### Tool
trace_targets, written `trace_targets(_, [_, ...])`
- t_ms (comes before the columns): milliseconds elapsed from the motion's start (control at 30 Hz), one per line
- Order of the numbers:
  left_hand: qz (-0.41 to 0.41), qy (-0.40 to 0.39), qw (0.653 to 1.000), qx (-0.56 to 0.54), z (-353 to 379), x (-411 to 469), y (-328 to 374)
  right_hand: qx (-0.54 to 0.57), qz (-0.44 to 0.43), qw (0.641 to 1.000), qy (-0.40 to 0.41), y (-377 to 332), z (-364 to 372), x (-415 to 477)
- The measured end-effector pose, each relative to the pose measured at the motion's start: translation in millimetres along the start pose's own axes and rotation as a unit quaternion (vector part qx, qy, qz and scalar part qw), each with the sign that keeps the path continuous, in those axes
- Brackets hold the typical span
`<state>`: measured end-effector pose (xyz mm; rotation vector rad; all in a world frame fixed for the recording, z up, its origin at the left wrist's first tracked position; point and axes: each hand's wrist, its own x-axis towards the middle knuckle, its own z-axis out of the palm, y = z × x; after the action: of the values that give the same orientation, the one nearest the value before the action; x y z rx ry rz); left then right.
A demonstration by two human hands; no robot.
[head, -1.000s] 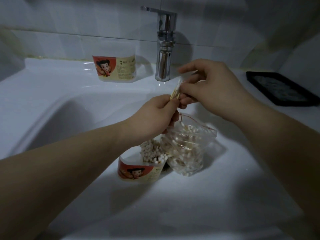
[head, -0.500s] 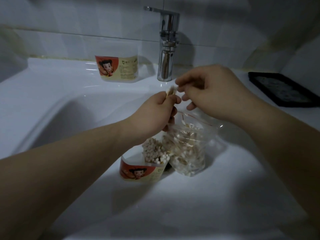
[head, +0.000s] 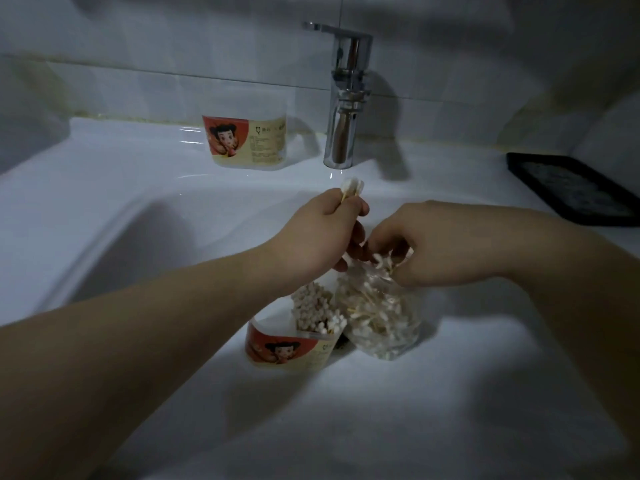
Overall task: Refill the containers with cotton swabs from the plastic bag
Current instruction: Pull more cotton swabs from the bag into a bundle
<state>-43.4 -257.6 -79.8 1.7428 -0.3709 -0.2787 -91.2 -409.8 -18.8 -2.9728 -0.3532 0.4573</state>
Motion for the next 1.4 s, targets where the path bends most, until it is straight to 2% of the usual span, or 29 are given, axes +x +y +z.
trace_targets(167, [0.002, 0.002, 1.0, 0.001, 1.7, 0.9, -2.1, -0.016, -0.008, 0.999, 0.036, 6.0, 5.3, 5.9])
trace_targets(433, [0.014, 0.031, 0.999, 0.016, -1.1, 4.1, -1.3, 0.042, -0.011, 0.99, 0.131, 7.1, 1.8, 8.9])
trace_targets(600, [0.025, 0.018, 0.999, 0.026, 0.1, 3.8, -3.8, 0.047, 0.01, 0.991, 0.121, 8.2, -0.6, 9.4])
trace_targets(767, [0.002, 0.041, 0.999, -0.02, 1.1, 5.1, -7.4, -0.007, 0.025, 0.998, 0.053, 8.0, 14.0, 14.9])
trace_targets(867, [-0.012, 0.049, 0.998, -0.044, -0.9, 6.4, -5.4, -0.016, 0.019, 0.997, 0.077, 7.0, 16.9, 18.5])
trace_targets(967, [-0.01, 0.051, 0.998, -0.032, -4.0, 4.9, -1.9, 0.018, 0.019, 0.995, 0.097, 7.8, 12.7, 17.8])
trace_targets(1133, [0.019, 0.033, 0.997, 0.071, -4.1, 0.9, -1.2, 0.099, 0.04, 0.984, 0.141, 9.9, -1.2, 8.2])
trace_targets(1267, [0.02, 0.024, 0.996, 0.082, -3.6, 0.0, -1.1, 0.122, 0.046, 0.977, 0.171, 10.2, -5.5, 5.4])
trace_targets(1400, [0.019, 0.015, 0.996, 0.084, -1.5, -1.3, -1.3, 0.205, 0.056, 0.957, 0.197, 12.8, -8.7, 4.9])
